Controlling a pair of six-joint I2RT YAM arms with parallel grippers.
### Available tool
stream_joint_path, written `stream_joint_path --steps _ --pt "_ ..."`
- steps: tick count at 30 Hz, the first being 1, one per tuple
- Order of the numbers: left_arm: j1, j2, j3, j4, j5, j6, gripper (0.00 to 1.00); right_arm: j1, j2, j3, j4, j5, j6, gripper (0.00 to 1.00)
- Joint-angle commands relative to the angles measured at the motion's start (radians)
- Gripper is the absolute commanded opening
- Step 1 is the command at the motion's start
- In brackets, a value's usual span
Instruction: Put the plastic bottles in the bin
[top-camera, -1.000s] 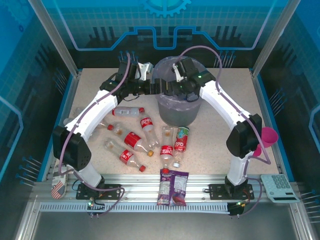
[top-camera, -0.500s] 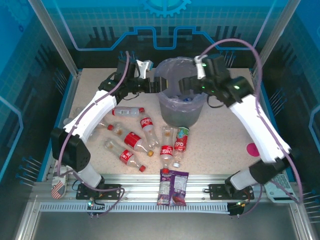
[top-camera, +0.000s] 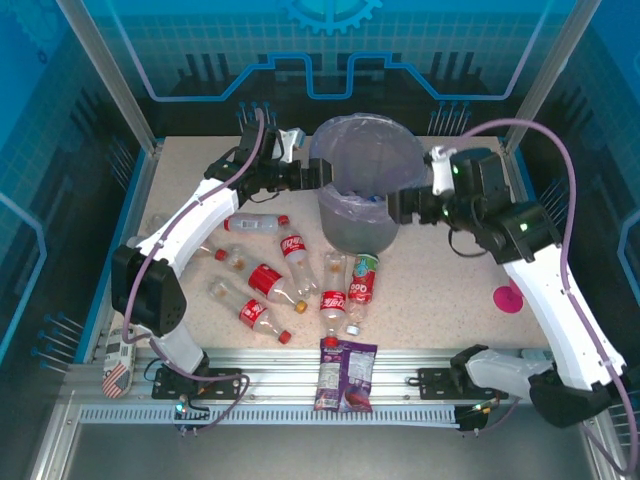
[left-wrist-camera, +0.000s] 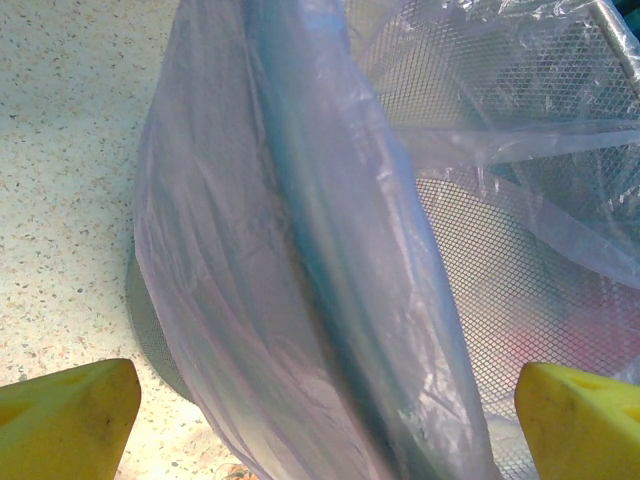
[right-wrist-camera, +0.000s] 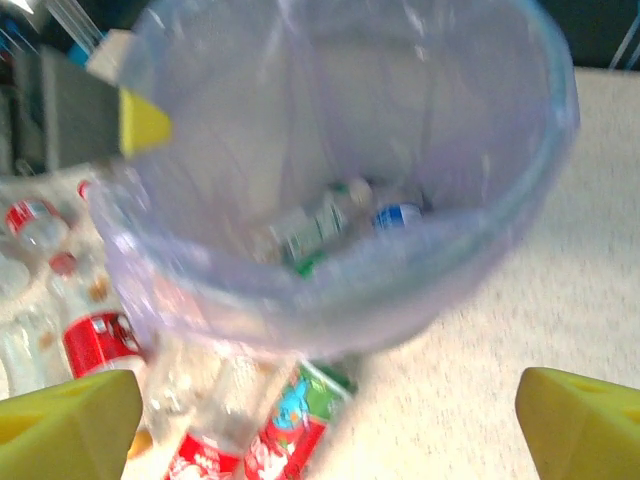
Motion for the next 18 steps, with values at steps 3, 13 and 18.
stream_joint_path --steps 3,13,18 --pt "-0.004 0.024 -0.005 -0.042 -0.022 0.025 0.97 -0.065 -0.179 -0.239 -0.056 -0.086 0.139 0.91" --pt "-0.006 0.023 -0.006 -0.047 -0.031 0.031 0.97 -0.02 -0.268 -0.804 0.421 -0.212 0.472 0.82" --pt "-0.01 0.031 -0.007 -0.046 -0.031 0.028 0.97 0.068 -0.153 -0.892 0.593 -0.183 0.575 0.8"
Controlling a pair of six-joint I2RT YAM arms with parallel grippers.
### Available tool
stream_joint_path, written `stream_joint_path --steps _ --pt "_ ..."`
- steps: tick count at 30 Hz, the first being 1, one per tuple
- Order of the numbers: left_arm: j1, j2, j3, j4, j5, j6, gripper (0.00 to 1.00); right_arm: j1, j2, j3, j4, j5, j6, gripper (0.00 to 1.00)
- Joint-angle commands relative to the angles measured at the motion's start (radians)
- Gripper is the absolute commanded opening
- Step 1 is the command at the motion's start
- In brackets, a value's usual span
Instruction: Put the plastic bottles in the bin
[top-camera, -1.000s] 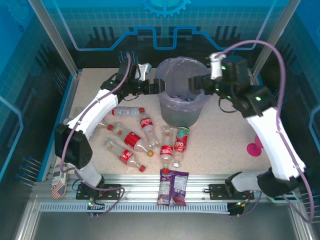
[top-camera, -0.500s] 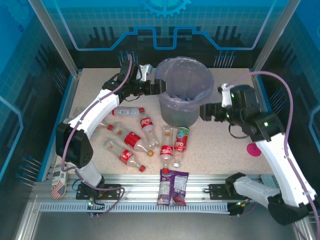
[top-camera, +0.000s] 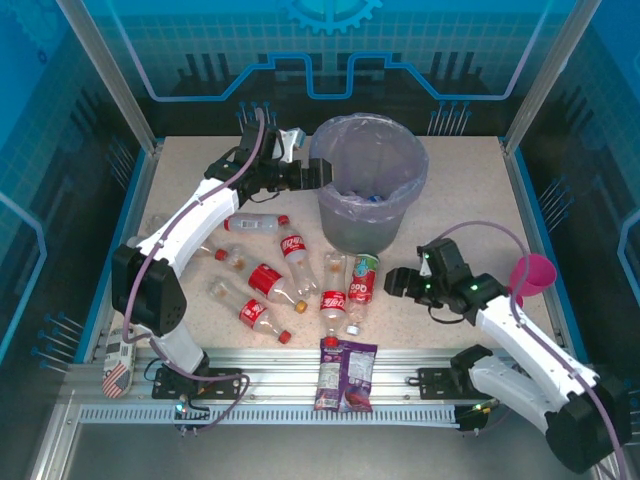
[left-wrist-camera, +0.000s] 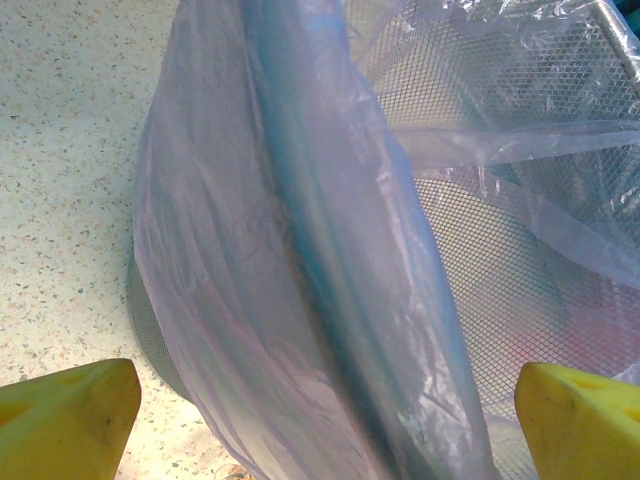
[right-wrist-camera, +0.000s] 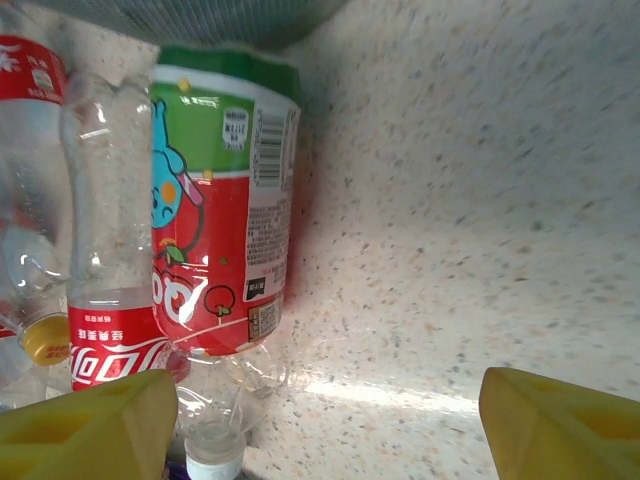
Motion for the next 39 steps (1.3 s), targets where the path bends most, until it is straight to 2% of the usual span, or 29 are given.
stream_joint_path --steps 1,9,22,39 --pt "-0.008 0.032 -0.007 -0.047 -0.028 0.026 0.97 0.062 0.072 0.0 0.214 0.009 0.111 0.8" --pt "-0.012 0.027 -0.007 -0.049 -0.037 0.034 0.97 0.167 0.295 0.01 0.346 0.026 0.14 0.82" --pt "-0.014 0.026 -0.008 -0.052 -0.038 0.039 0.97 0.229 0.484 0.0 0.476 0.053 0.172 0.83" --pt "-0.014 0.029 -0.008 -0.055 -0.04 0.039 0.97 0.23 0.508 -0.017 0.489 0.09 0.188 0.61"
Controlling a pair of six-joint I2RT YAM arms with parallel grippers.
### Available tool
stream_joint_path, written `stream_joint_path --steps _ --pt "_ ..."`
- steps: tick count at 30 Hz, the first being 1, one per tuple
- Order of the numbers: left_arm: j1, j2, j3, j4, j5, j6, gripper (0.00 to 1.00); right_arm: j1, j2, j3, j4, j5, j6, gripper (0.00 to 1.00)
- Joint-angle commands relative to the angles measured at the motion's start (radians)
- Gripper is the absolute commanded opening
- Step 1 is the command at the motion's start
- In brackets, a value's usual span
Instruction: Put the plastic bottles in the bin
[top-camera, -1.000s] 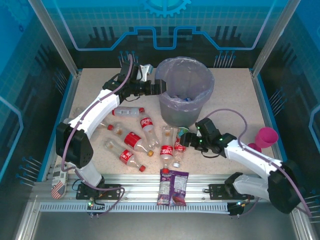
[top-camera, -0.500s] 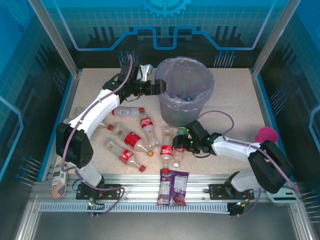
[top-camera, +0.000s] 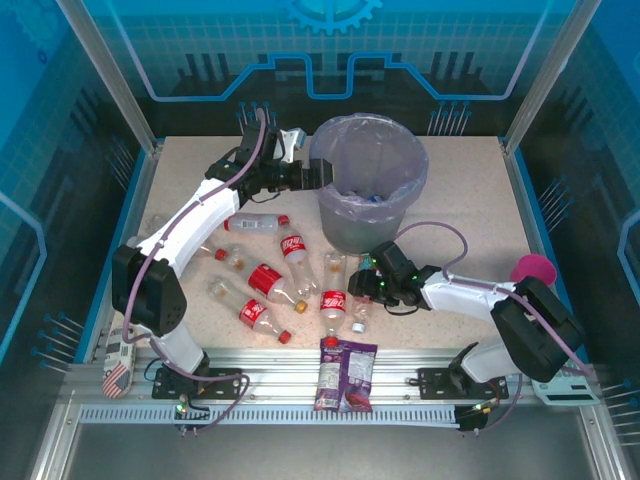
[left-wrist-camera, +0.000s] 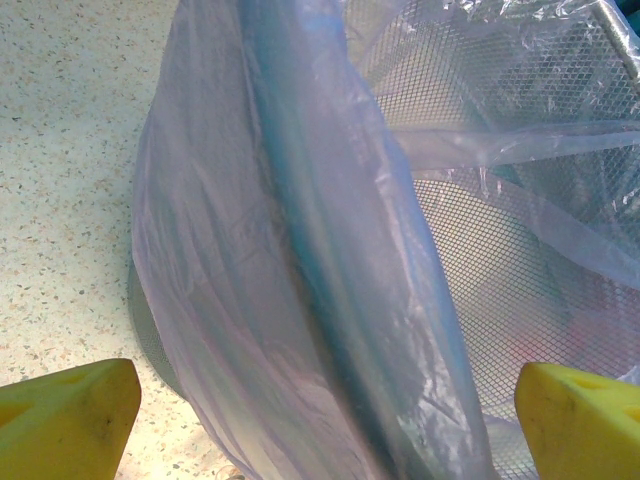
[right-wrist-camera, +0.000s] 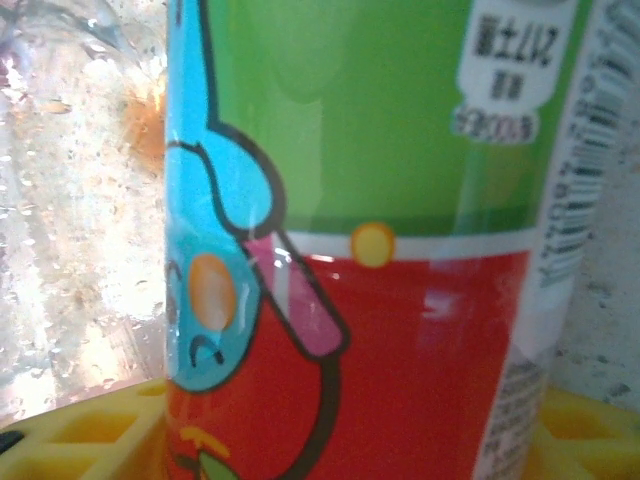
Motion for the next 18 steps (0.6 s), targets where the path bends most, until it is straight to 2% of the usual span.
stream_joint_path --steps 1,10,18 --pt "-0.009 0.029 -0.008 -0.055 -0.032 0.04 0.97 0.013 0.009 -0.014 0.018 0.032 0.004 0.6" --pt "-0.009 0.029 -0.008 -0.056 -0.035 0.042 0.97 -0.018 -0.125 0.025 -0.168 0.092 -0.066 0.55" --pt "-0.009 0.029 -0.006 -0.056 -0.035 0.043 0.97 -0.156 -0.366 0.069 -0.463 0.202 -0.202 0.54"
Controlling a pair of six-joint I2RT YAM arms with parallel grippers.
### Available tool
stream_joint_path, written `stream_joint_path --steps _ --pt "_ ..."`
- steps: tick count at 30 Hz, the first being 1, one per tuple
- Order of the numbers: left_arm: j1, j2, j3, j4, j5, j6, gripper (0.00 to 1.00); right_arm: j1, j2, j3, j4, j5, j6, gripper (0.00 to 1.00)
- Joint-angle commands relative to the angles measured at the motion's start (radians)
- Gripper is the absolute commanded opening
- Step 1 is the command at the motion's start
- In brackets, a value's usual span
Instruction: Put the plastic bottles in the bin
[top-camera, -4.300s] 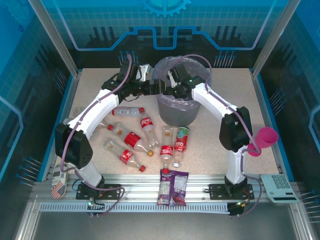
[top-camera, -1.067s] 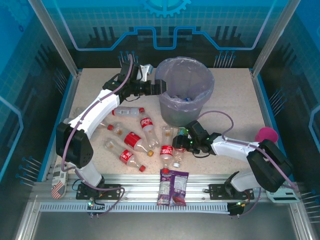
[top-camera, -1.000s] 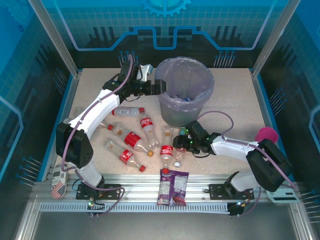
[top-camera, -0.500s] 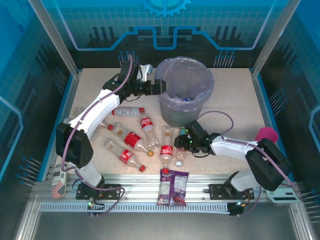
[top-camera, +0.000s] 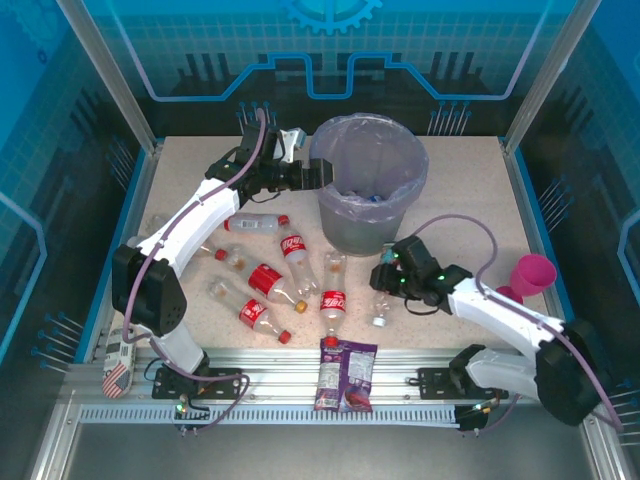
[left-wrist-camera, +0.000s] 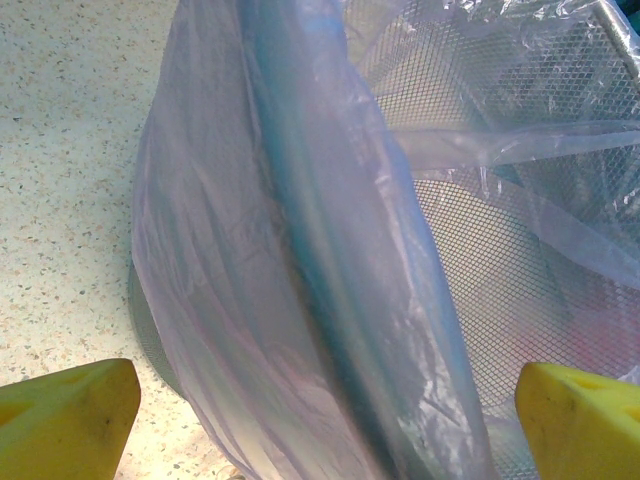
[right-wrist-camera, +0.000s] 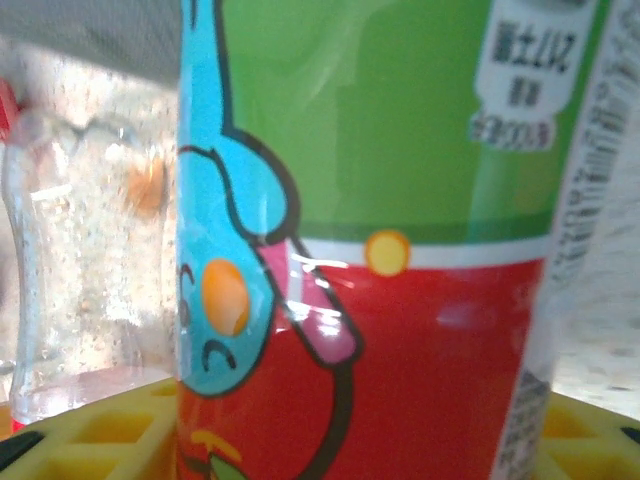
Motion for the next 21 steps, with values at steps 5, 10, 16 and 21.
stream_joint_path --steps 5,10,16,21 --pt "-0.009 0.03 -0.005 -0.059 -0.033 0.046 0.97 -0.226 -0.207 0.121 -0.314 0.128 -0.204 0.54" --pt "-0.009 0.031 -0.005 -0.058 -0.034 0.047 0.97 -0.387 -0.249 0.263 -0.343 0.131 -0.333 0.54" --pt "-0.009 0.034 -0.004 -0.058 -0.035 0.045 0.97 -0.446 -0.153 0.531 -0.286 0.108 -0.447 0.53" --pt "-0.009 0.041 -0.004 -0.056 -0.034 0.042 0.97 -0.442 -0.054 0.742 -0.215 0.046 -0.48 0.53"
